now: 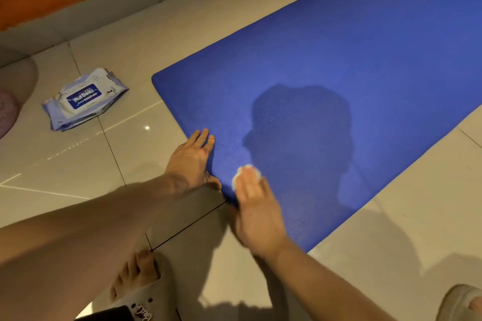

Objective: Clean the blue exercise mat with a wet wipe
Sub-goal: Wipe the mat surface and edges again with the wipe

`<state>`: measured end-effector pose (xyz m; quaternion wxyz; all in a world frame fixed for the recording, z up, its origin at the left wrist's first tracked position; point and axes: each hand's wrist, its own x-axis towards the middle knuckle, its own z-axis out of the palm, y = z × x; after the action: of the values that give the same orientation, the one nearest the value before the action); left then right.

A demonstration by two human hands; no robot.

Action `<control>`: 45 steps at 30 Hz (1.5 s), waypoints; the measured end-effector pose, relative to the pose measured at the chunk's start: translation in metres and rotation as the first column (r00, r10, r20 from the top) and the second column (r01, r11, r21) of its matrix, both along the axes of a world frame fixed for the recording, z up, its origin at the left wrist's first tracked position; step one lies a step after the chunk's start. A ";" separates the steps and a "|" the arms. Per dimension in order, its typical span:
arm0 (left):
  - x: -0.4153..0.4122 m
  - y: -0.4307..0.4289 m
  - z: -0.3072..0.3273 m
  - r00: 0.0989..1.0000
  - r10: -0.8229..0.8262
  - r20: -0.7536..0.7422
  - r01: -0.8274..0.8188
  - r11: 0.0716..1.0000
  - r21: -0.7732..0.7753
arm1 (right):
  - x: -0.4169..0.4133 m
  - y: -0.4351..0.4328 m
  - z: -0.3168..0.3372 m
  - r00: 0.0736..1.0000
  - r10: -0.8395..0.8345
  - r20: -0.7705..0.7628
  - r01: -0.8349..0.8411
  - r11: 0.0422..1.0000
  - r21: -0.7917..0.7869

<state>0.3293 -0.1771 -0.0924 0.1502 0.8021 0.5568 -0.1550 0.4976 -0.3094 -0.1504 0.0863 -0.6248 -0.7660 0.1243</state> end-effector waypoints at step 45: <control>0.002 0.001 -0.008 0.998 -0.025 -0.050 0.025 1.000 0.001 | 0.000 0.055 0.003 0.992 -0.115 -0.043 0.114 0.993 -0.023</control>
<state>0.3311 -0.1757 -0.1001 0.1337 0.8050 0.5505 -0.1764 0.4971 -0.2543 -0.1474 0.1039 -0.6657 -0.7254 0.1408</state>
